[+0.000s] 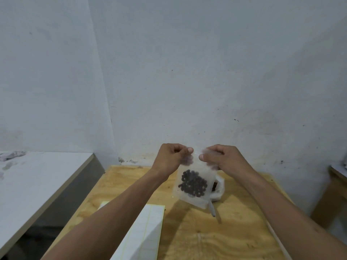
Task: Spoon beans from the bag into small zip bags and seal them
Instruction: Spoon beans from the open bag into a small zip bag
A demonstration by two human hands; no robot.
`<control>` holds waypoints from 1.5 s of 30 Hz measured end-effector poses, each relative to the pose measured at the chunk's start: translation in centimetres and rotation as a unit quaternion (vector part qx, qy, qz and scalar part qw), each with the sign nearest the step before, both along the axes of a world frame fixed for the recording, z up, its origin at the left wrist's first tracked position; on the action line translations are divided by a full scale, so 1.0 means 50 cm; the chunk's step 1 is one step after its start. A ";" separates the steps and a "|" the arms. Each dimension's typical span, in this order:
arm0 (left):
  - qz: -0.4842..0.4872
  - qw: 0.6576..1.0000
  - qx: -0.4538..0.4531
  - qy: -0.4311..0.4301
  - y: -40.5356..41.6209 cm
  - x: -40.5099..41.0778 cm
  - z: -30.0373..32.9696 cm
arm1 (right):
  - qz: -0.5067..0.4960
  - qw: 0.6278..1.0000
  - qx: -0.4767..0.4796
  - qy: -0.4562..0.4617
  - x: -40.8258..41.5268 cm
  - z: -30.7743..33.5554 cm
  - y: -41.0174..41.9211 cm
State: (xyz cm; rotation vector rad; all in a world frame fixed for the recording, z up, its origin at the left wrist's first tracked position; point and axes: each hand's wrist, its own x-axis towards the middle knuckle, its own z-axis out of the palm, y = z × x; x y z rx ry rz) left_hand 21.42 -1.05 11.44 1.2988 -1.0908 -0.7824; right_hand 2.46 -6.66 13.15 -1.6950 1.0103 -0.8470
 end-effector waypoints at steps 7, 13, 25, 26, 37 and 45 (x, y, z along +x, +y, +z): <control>0.004 1.000 -0.006 -0.029 -0.005 -0.005 -0.008 | 0.025 0.999 -0.032 0.028 0.025 0.006 -0.007; 0.009 0.999 0.001 -0.034 -0.006 0.009 -0.014 | 0.009 0.999 -0.030 0.020 0.051 -0.006 -0.006; 0.076 0.996 0.028 -0.042 -0.011 0.063 -0.011 | -0.015 1.000 0.006 -0.012 0.050 -0.022 -0.003; 0.081 0.996 0.029 -0.037 -0.011 0.067 -0.011 | -0.015 1.000 0.009 -0.016 0.046 -0.021 -0.003; 0.134 0.991 0.023 0.001 -0.016 0.045 0.013 | -0.024 0.999 0.028 -0.019 0.037 -0.020 0.004; 0.075 0.978 0.193 0.016 -0.004 0.049 0.021 | 0.015 0.962 0.237 -0.138 0.036 -0.053 0.001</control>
